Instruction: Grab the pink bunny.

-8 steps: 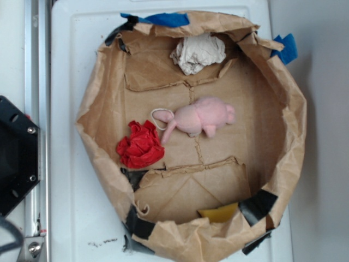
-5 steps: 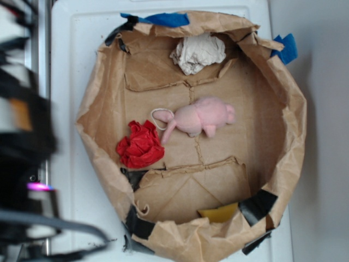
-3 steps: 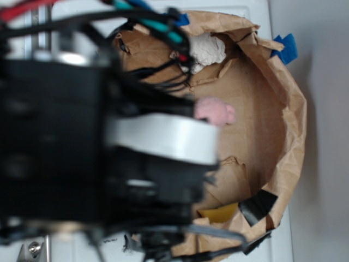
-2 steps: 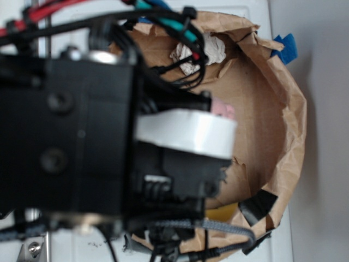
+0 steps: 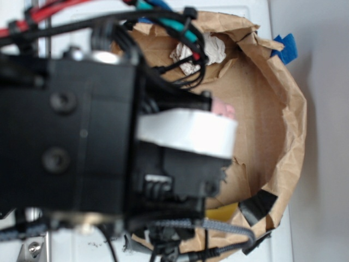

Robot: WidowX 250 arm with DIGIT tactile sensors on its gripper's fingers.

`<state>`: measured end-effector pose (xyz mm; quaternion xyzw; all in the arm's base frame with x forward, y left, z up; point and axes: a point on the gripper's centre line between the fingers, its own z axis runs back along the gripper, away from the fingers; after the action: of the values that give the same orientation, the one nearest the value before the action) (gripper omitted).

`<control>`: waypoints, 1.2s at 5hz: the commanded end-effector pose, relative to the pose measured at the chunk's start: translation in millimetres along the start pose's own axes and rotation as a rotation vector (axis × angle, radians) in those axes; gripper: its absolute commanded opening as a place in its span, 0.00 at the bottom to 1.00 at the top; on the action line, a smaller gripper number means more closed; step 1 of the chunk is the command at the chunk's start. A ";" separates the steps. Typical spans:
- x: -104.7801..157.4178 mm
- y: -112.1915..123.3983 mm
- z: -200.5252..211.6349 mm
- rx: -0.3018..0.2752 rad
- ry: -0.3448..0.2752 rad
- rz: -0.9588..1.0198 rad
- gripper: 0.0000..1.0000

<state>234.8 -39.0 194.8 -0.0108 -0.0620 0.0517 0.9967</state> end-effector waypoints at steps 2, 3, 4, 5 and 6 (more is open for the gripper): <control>72.9 50.8 -64.9 0.083 -0.105 -0.017 1.00; 52.8 41.1 -82.5 0.130 -0.132 -0.068 1.00; 40.9 39.8 -94.2 0.161 -0.133 -0.072 1.00; 40.0 43.9 -98.7 0.160 -0.129 -0.074 1.00; 35.4 45.8 -102.2 0.162 -0.146 -0.048 1.00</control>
<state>272.1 5.1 78.1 0.0766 -0.0992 0.0221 0.9919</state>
